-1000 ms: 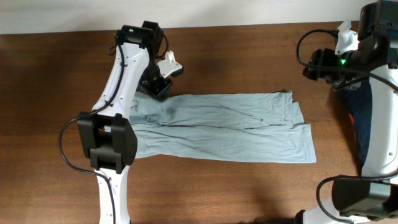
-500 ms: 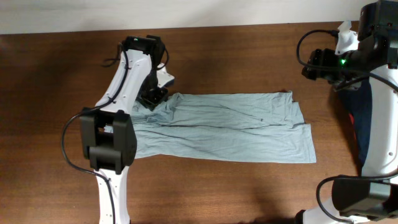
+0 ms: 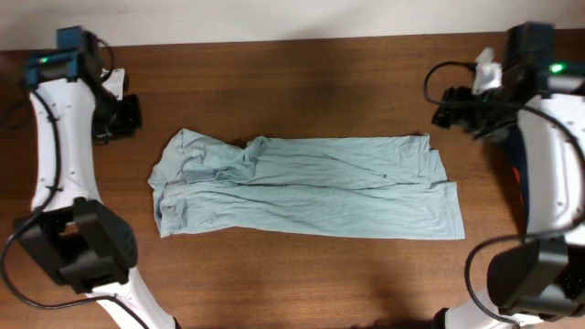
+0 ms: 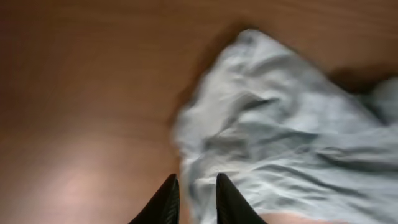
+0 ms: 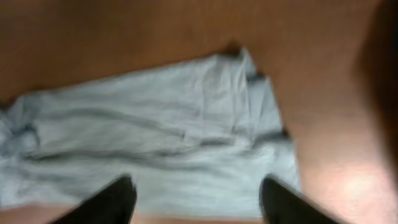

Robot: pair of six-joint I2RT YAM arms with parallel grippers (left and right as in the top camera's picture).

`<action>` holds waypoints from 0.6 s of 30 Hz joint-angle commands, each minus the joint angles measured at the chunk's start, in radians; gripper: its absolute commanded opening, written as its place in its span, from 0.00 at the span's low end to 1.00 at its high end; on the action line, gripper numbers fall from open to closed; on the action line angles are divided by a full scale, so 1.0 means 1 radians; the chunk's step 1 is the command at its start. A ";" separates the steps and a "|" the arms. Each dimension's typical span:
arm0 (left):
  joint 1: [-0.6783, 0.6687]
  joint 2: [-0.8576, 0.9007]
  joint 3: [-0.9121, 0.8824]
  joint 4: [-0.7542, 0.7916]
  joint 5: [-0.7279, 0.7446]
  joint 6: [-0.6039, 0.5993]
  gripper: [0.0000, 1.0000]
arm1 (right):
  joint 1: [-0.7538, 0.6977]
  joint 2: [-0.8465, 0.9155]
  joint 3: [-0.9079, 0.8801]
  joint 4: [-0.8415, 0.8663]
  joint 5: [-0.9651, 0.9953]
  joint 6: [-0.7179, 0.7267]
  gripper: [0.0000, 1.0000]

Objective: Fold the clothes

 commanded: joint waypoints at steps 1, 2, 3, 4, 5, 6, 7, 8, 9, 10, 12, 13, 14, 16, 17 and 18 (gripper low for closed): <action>-0.034 0.003 -0.130 0.077 0.270 0.121 0.20 | 0.010 0.013 -0.174 0.131 -0.011 0.086 0.34; -0.052 0.003 -0.175 0.116 0.270 0.140 0.20 | 0.008 0.013 -0.216 0.175 -0.011 0.103 0.30; -0.071 0.003 -0.219 0.159 0.269 0.146 0.20 | 0.008 0.016 -0.272 0.238 -0.011 0.122 0.26; -0.084 0.003 -0.250 0.195 0.266 0.148 0.20 | 0.008 0.019 -0.300 0.270 -0.012 0.122 0.24; -0.106 0.003 -0.298 0.241 0.252 0.153 0.20 | 0.008 0.027 -0.336 0.314 -0.012 0.121 0.23; -0.119 0.003 -0.327 0.270 0.238 0.153 0.20 | 0.008 0.032 -0.354 0.337 -0.011 0.121 0.22; -0.139 0.003 -0.377 0.319 0.220 0.153 0.20 | 0.008 0.047 -0.383 0.375 -0.008 0.121 0.22; -0.147 0.003 -0.405 0.347 0.213 0.153 0.20 | 0.008 0.059 -0.394 0.394 -0.003 0.121 0.22; -0.153 0.003 -0.434 0.375 0.200 0.152 0.20 | 0.008 0.072 -0.401 0.413 0.000 0.121 0.20; -0.158 0.003 -0.466 0.408 0.187 0.152 0.20 | 0.008 0.094 -0.405 0.438 0.008 0.121 0.19; -0.159 0.003 -0.528 0.475 0.143 0.133 0.20 | 0.009 0.135 -0.405 0.486 0.007 0.121 0.16; -0.159 0.003 -0.565 0.513 0.118 0.126 0.20 | 0.009 0.165 -0.405 0.518 0.007 0.121 0.16; -0.159 0.003 -0.583 0.532 0.107 0.126 0.20 | 0.009 0.184 -0.405 0.534 0.007 0.121 0.15; -0.159 0.003 -0.612 0.561 0.072 0.126 0.20 | 0.009 0.217 -0.405 0.558 0.007 0.121 0.12; -0.159 0.003 -0.619 0.568 0.056 0.126 0.20 | 0.009 0.229 -0.405 0.566 0.007 0.121 0.11; -0.159 0.003 -0.629 0.575 0.031 0.126 0.20 | 0.009 0.243 -0.405 0.573 0.007 0.121 0.11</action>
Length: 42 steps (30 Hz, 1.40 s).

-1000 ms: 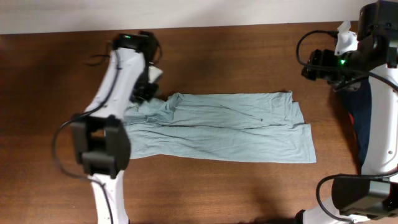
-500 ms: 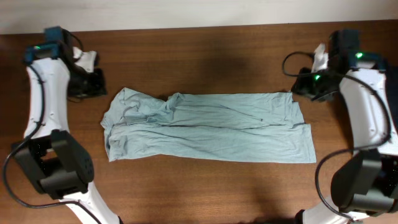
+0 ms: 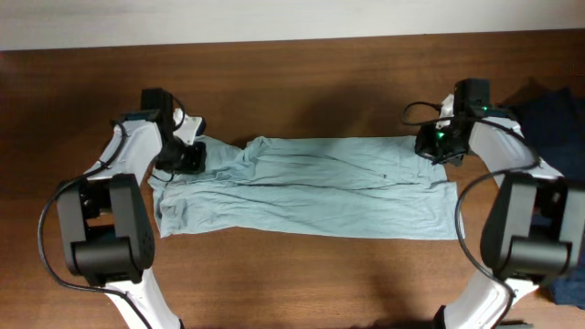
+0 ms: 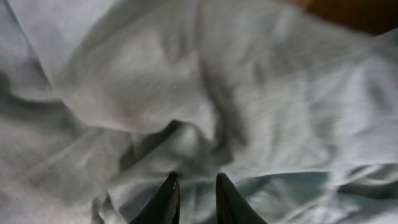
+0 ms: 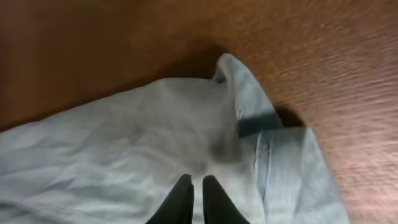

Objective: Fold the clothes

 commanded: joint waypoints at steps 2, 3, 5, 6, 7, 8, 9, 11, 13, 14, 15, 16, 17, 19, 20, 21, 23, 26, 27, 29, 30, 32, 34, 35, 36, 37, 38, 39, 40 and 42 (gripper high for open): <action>0.005 -0.002 -0.034 0.021 -0.119 0.001 0.20 | 0.005 0.061 -0.009 0.018 0.009 0.009 0.10; 0.005 -0.002 -0.034 0.021 -0.140 0.001 0.20 | 0.005 0.072 -0.009 0.018 0.013 0.009 0.09; 0.005 -0.002 -0.034 0.022 -0.174 -0.004 0.20 | 0.005 0.088 -0.009 0.014 0.049 0.010 0.08; 0.005 -0.002 -0.034 0.022 -0.193 -0.010 0.20 | 0.005 0.099 -0.009 0.009 0.112 0.024 0.08; 0.007 -0.002 -0.034 0.022 -0.204 -0.010 0.20 | 0.003 0.101 -0.010 0.000 0.187 0.046 0.07; 0.012 -0.002 -0.034 0.022 -0.211 -0.010 0.20 | 0.004 0.103 -0.010 -0.005 0.294 0.058 0.08; 0.018 -0.002 -0.034 0.022 -0.211 -0.010 0.20 | 0.003 0.103 -0.010 -0.005 0.348 0.058 0.08; 0.030 -0.002 -0.034 0.022 -0.211 -0.010 0.20 | 0.002 0.103 -0.010 0.004 0.381 0.057 0.07; 0.052 -0.002 -0.034 0.023 -0.210 -0.010 0.20 | -0.002 0.103 -0.009 0.033 0.376 0.057 0.08; 0.059 -0.002 -0.034 0.022 -0.210 -0.011 0.20 | -0.002 0.103 -0.009 0.045 0.375 0.055 0.08; 0.066 -0.002 -0.034 0.023 -0.210 -0.014 0.20 | -0.002 0.103 -0.009 0.063 0.349 0.023 0.08; 0.074 -0.002 -0.034 0.027 -0.207 -0.013 0.20 | -0.002 0.103 -0.009 0.076 0.307 -0.005 0.08; 0.075 -0.002 -0.034 0.029 -0.207 -0.013 0.20 | -0.002 0.103 -0.007 0.078 0.293 -0.009 0.09; 0.076 -0.002 -0.034 0.038 -0.206 -0.014 0.20 | -0.002 0.102 0.006 0.071 0.245 -0.027 0.12; 0.076 -0.002 -0.033 0.042 -0.206 -0.016 0.23 | -0.002 0.100 0.016 0.063 0.230 -0.026 0.13; 0.076 -0.002 -0.028 0.041 -0.206 -0.018 0.27 | -0.002 0.094 0.036 0.042 0.220 -0.026 0.16; 0.076 -0.005 -0.006 0.030 -0.198 -0.026 0.34 | -0.002 0.082 0.064 0.011 0.220 -0.026 0.18; 0.076 -0.019 0.043 -0.013 -0.191 -0.032 0.37 | -0.003 0.047 0.107 -0.039 0.220 -0.026 0.21; 0.075 -0.038 0.078 -0.047 -0.180 -0.032 0.38 | -0.003 0.023 0.130 -0.068 0.220 -0.026 0.24; 0.072 -0.072 0.119 -0.082 -0.128 -0.032 0.40 | -0.003 0.000 0.153 -0.107 0.217 -0.026 0.28; 0.068 -0.089 0.136 -0.093 -0.108 -0.032 0.42 | -0.003 -0.016 0.163 -0.131 0.217 -0.025 0.33; 0.042 -0.139 0.158 -0.104 -0.068 -0.020 0.50 | -0.003 -0.029 0.168 -0.167 0.208 -0.021 0.47; 0.010 -0.164 0.158 -0.105 -0.042 0.036 0.52 | -0.003 -0.031 0.168 -0.204 0.180 -0.009 0.56; -0.023 -0.172 0.158 -0.108 -0.040 0.057 0.52 | -0.003 -0.030 0.167 -0.225 0.167 0.010 0.57; -0.050 -0.172 0.158 -0.110 -0.040 0.074 0.53 | -0.003 -0.030 0.167 -0.244 0.144 0.018 0.57; -0.080 -0.171 0.158 -0.111 -0.041 0.096 0.53 | -0.002 -0.030 0.167 -0.260 0.114 0.023 0.57; -0.115 -0.166 0.158 -0.109 -0.042 0.129 0.53 | -0.001 -0.030 0.167 -0.274 0.085 0.030 0.57; -0.137 -0.163 0.158 -0.106 -0.047 0.146 0.53 | 0.000 -0.030 0.166 -0.282 0.061 0.031 0.57; -0.163 -0.158 0.157 -0.095 -0.066 0.148 0.53 | 0.000 -0.030 0.162 -0.283 0.050 0.032 0.57; -0.200 -0.150 0.157 -0.071 -0.096 0.149 0.56 | 0.000 -0.030 0.151 -0.286 0.049 0.039 0.53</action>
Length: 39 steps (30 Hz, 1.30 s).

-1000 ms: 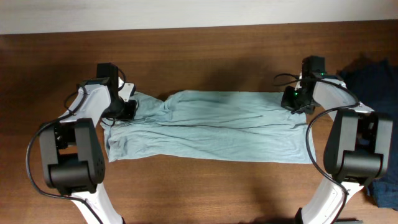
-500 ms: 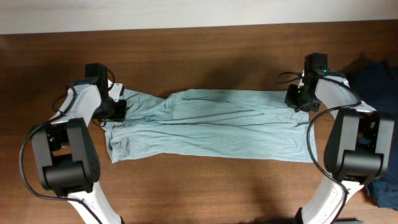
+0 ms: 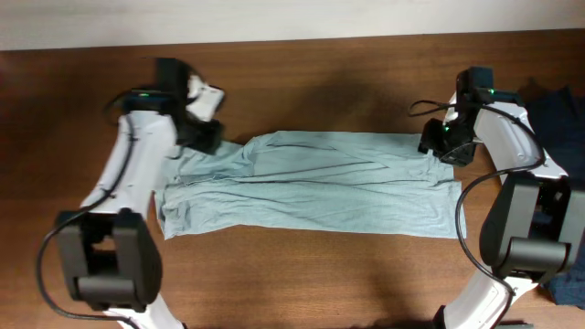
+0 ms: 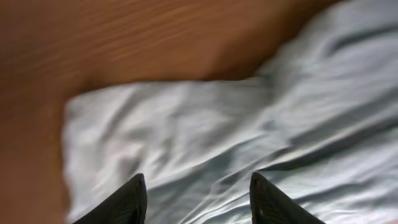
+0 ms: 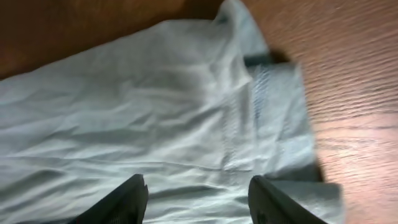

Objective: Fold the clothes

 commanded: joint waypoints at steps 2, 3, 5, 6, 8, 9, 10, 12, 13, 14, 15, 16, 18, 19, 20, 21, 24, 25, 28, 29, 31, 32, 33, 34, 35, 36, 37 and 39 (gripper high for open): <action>-0.080 0.022 0.008 0.053 -0.019 0.059 0.59 | -0.002 -0.014 -0.017 -0.003 -0.040 0.051 0.31; -0.093 0.035 0.008 0.068 -0.019 0.059 0.59 | -0.003 0.005 -0.029 0.010 -0.014 0.070 0.21; -0.100 0.059 0.008 0.077 -0.019 0.059 0.59 | -0.003 0.022 -0.039 0.029 -0.011 0.072 0.18; -0.100 0.071 0.008 0.080 -0.019 0.059 0.59 | -0.003 0.035 -0.049 0.051 -0.013 0.078 0.17; -0.100 0.093 0.008 0.085 -0.020 0.059 0.61 | -0.003 0.051 -0.063 0.080 -0.012 0.080 0.14; -0.100 0.104 0.008 0.091 -0.020 0.059 0.63 | -0.003 0.060 -0.071 0.097 -0.010 0.081 0.13; -0.100 0.107 0.008 0.096 -0.019 0.059 0.63 | -0.003 0.068 -0.074 0.107 0.000 0.086 0.12; -0.103 0.113 0.008 0.111 -0.019 0.059 0.64 | -0.003 0.084 -0.075 0.107 0.040 0.121 0.11; -0.105 0.113 0.008 0.116 -0.019 0.059 0.65 | -0.003 0.090 -0.075 0.106 0.039 0.121 0.11; -0.106 0.113 0.008 0.124 -0.020 0.059 0.65 | -0.003 0.100 -0.076 0.105 0.039 0.121 0.11; -0.106 0.113 0.008 0.128 -0.019 0.059 0.66 | -0.003 0.107 -0.076 0.102 0.039 0.123 0.11; -0.106 0.113 0.008 0.133 -0.020 0.059 0.66 | -0.003 0.116 -0.079 0.102 0.039 0.126 0.11; -0.106 0.114 0.008 0.141 -0.019 0.059 0.67 | -0.003 0.129 -0.080 0.098 0.043 0.138 0.11; -0.106 0.116 0.008 0.144 -0.019 0.059 0.68 | -0.003 0.140 -0.080 0.098 0.062 0.147 0.11; -0.106 0.119 0.008 0.146 -0.019 0.059 0.68 | -0.003 0.148 -0.080 0.099 0.082 0.147 0.11; -0.106 0.123 0.008 0.146 -0.019 0.059 0.69 | -0.003 0.153 -0.080 0.098 0.095 0.147 0.11; -0.106 0.146 0.008 0.146 -0.019 0.059 0.70 | -0.003 0.160 -0.080 0.098 0.099 0.146 0.11; -0.106 0.156 0.008 0.148 -0.019 0.059 0.70 | -0.003 0.160 -0.080 0.098 0.099 0.146 0.11; -0.106 0.167 0.008 0.166 -0.019 0.059 0.71 | -0.003 0.160 -0.080 0.092 0.099 0.146 0.11; -0.107 0.167 0.008 0.174 -0.018 0.059 0.71 | -0.003 0.160 -0.080 0.092 0.099 0.146 0.11; -0.111 0.168 0.008 0.195 -0.016 0.059 0.75 | -0.003 0.160 -0.080 0.092 0.099 0.146 0.11; -0.114 0.170 0.008 0.199 -0.016 0.060 0.75 | -0.003 0.160 -0.080 0.092 0.099 0.146 0.11; -0.116 0.171 0.008 0.201 -0.016 0.059 0.75 | -0.003 0.160 -0.080 0.092 0.099 0.146 0.11; -0.122 0.175 0.008 0.201 -0.016 0.060 0.75 | -0.003 0.160 -0.080 0.091 0.099 0.146 0.11; -0.126 0.180 0.008 0.200 -0.016 0.060 0.74 | -0.003 0.160 -0.080 0.091 0.099 0.146 0.11; -0.129 0.183 0.008 0.201 -0.016 0.060 0.73 | -0.003 0.160 -0.080 0.091 0.099 0.146 0.11; -0.135 0.189 0.008 0.200 -0.016 0.063 0.73 | -0.003 0.160 -0.080 0.091 0.099 0.146 0.11; -0.145 0.202 0.008 0.195 -0.016 0.076 0.73 | -0.003 0.160 -0.080 0.090 0.099 0.146 0.11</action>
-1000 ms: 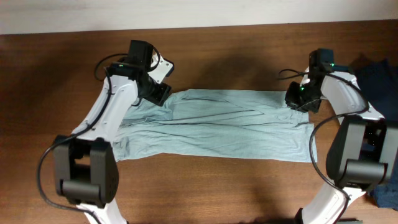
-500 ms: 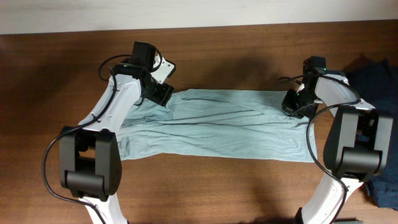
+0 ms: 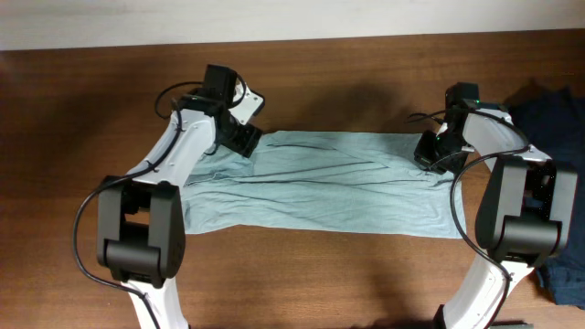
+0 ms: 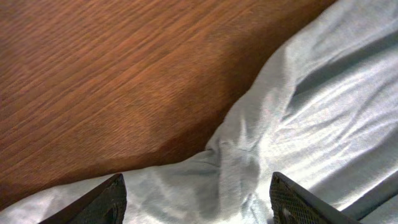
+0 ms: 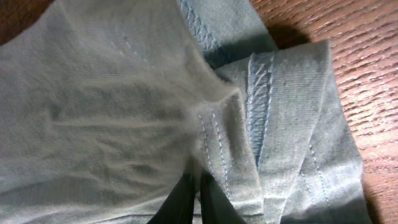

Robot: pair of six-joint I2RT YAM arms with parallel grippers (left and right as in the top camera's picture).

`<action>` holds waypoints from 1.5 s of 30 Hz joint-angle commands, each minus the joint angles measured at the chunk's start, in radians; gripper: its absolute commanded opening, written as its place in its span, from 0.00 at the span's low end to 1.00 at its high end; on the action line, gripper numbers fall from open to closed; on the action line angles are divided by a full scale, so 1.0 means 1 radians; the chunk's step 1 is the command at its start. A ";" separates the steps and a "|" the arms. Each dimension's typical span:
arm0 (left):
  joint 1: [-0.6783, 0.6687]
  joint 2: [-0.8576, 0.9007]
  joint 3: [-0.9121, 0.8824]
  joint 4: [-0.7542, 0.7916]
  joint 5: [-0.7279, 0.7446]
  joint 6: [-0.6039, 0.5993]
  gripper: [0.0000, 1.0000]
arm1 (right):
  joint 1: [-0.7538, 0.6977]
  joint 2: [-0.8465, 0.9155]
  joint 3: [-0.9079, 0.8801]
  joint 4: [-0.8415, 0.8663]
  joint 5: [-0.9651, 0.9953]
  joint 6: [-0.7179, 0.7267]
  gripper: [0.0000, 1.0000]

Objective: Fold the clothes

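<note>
A light blue garment lies spread lengthwise on the brown table. My left gripper hovers at its upper left edge, open. In the left wrist view the wide-apart fingers straddle rumpled cloth where it meets bare wood. My right gripper is at the upper right corner. The right wrist view shows it shut on a pinch of the garment beside the stitched hem.
A heap of dark blue clothing lies at the table's right edge, with more of it at the lower right. Bare wood surrounds the garment on the far and near sides.
My right gripper was open over the upper right corner and is now shut on cloth by the hem. My left gripper, still open, sits further right along the top edge. The garment's left end lies further in.
Both arms stood back from the crumpled-ended garment, left jaws shut, right open. Then both were at the top corners with jaws close together. Then both were open there and the top edge lay straighter. Now the right pinches the hem corner.
</note>
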 commanded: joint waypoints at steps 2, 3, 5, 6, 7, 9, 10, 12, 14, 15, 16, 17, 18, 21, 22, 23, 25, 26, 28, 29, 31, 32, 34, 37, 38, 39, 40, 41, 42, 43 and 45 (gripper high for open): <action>-0.033 0.055 0.008 -0.018 -0.026 0.039 0.65 | -0.003 0.055 -0.014 -0.011 0.070 0.009 0.11; -0.038 0.056 0.008 -0.022 -0.037 0.039 0.61 | -0.003 0.055 -0.014 -0.013 0.070 0.009 0.10; -0.048 0.058 0.008 -0.026 -0.085 0.039 0.48 | -0.003 0.055 -0.014 -0.013 0.070 0.009 0.11; -0.048 0.058 0.008 -0.026 -0.097 0.039 0.45 | -0.003 0.055 -0.014 -0.013 0.070 0.009 0.11; -0.048 0.058 0.008 -0.026 -0.119 0.039 0.39 | -0.003 0.055 -0.014 -0.013 0.070 0.009 0.11; -0.047 0.058 0.008 -0.029 -0.137 0.043 0.28 | -0.003 0.055 -0.014 -0.014 0.070 0.009 0.11; -0.047 0.058 0.008 -0.031 -0.151 0.050 0.14 | -0.003 0.055 -0.014 -0.015 0.070 0.009 0.11; -0.050 0.058 0.016 -0.034 -0.184 0.049 0.08 | -0.003 0.055 -0.014 -0.015 0.071 0.009 0.11; -0.049 0.056 0.043 -0.064 -0.232 0.049 0.07 | -0.003 0.055 -0.014 -0.016 0.082 0.009 0.11; -0.049 0.056 0.067 -0.085 -0.245 0.049 0.07 | -0.003 0.055 -0.014 -0.016 0.089 0.009 0.11; -0.049 0.056 0.095 -0.113 -0.253 0.050 0.08 | -0.003 0.055 -0.014 -0.015 0.096 0.009 0.11; -0.048 0.056 0.127 -0.140 -0.260 0.050 0.08 | -0.003 0.055 -0.014 -0.016 0.100 0.009 0.11; -0.048 0.056 0.157 -0.166 -0.269 0.050 0.08 | -0.003 0.055 -0.014 -0.016 0.100 0.009 0.11; -0.049 0.056 0.232 -0.225 -0.270 0.061 0.11 | -0.003 0.055 -0.014 -0.016 0.100 0.009 0.11; -0.050 0.056 0.246 -0.242 -0.269 0.069 0.12 | -0.003 0.055 -0.014 -0.016 0.100 0.009 0.10; -0.053 0.056 0.262 -0.267 -0.270 0.082 0.13 | -0.003 0.055 -0.014 -0.017 0.100 0.009 0.11; -0.058 0.055 0.270 -0.306 -0.270 0.096 0.17 | -0.003 0.055 -0.014 -0.021 0.100 0.009 0.10; -0.058 0.055 0.270 -0.325 -0.270 0.103 0.19 | -0.003 0.055 -0.014 -0.022 0.100 0.009 0.10; -0.058 0.056 0.270 -0.356 -0.270 0.103 0.21 | -0.003 0.055 -0.014 -0.023 0.100 0.009 0.10; -0.058 0.056 0.270 -0.367 -0.269 0.103 0.22 | -0.003 0.055 -0.014 -0.023 0.101 0.009 0.10; -0.058 0.055 0.270 -0.393 -0.270 0.102 0.22 | -0.003 0.055 -0.014 -0.023 0.110 0.009 0.10; -0.059 0.056 0.270 -0.401 -0.268 0.102 0.22 | -0.003 0.055 -0.014 -0.024 0.113 0.009 0.10; -0.060 0.056 0.270 -0.410 -0.265 0.101 0.22 | -0.003 0.055 -0.014 -0.025 0.114 0.009 0.09; -0.059 0.059 0.266 -0.402 -0.162 0.101 0.57 | -0.003 0.055 -0.014 -0.024 0.114 0.010 0.10; -0.058 0.060 0.262 -0.402 -0.148 0.101 0.57 | -0.003 0.055 -0.014 -0.024 0.114 0.009 0.10; -0.058 0.062 0.254 -0.402 -0.129 0.101 0.57 | -0.003 0.055 -0.014 -0.025 0.114 0.010 0.10; -0.058 0.062 0.235 -0.399 -0.101 0.101 0.51 | -0.003 0.055 -0.014 -0.026 0.114 0.010 0.11; -0.060 0.062 0.214 -0.389 -0.076 0.100 0.49 | -0.003 0.055 -0.014 -0.027 0.114 0.010 0.10; -0.061 0.062 0.199 -0.380 -0.064 0.100 0.49 | -0.003 0.055 -0.014 -0.027 0.114 0.010 0.11; -0.065 0.062 0.177 -0.360 -0.063 0.100 0.49 | -0.003 0.055 -0.014 -0.027 0.114 0.010 0.10; -0.075 0.062 0.128 -0.310 -0.072 0.101 0.49 | -0.003 0.055 -0.014 -0.027 0.114 0.010 0.10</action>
